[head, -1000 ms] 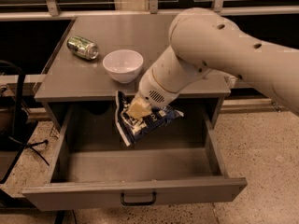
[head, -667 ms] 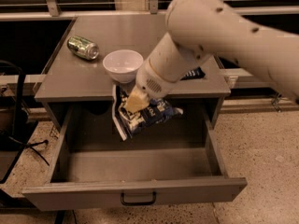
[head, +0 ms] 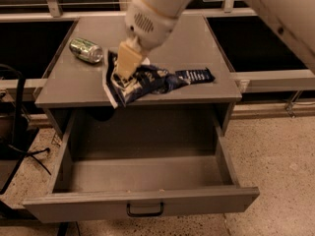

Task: Pick blue chip bag from top drawer and place on counter

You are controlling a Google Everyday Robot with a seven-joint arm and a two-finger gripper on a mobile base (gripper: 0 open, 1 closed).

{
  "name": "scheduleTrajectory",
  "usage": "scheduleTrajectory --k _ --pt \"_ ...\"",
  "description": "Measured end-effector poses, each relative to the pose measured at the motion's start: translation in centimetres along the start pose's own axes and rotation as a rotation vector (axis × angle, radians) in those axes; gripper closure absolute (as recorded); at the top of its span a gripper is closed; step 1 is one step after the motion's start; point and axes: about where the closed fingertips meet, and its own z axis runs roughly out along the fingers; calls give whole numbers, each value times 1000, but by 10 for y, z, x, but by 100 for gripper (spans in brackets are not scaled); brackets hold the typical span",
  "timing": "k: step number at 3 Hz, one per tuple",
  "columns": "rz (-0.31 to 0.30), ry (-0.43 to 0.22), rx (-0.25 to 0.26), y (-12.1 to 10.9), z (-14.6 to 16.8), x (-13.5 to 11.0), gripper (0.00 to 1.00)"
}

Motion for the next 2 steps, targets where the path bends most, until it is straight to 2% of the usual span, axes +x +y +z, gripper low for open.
scheduleTrajectory --k 1,2 --pt "-7 24 29 1 -34 -35 100" --pt "-60 -6 97 -1 -55 -65 100"
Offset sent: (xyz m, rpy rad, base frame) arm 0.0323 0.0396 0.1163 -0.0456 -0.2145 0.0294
